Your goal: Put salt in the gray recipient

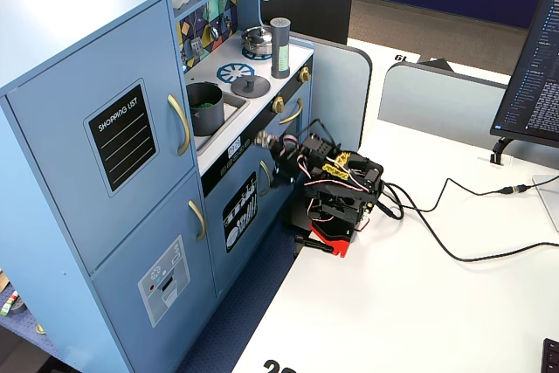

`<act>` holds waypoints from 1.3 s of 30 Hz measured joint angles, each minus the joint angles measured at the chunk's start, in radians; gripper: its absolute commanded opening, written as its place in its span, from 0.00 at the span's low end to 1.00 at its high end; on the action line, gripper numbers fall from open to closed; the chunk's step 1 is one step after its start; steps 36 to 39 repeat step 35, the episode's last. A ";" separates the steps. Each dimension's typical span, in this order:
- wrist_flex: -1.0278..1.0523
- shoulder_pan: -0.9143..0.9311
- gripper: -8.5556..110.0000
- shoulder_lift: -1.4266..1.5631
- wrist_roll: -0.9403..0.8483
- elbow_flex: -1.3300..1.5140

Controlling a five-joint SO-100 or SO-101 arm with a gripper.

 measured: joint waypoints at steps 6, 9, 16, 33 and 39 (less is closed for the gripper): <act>0.094 -0.009 0.08 0.100 0.003 0.114; 0.127 -0.041 0.08 0.107 0.029 0.118; 0.155 -0.041 0.10 0.109 0.061 0.120; 0.155 -0.041 0.11 0.109 0.064 0.120; 0.155 -0.041 0.11 0.109 0.064 0.120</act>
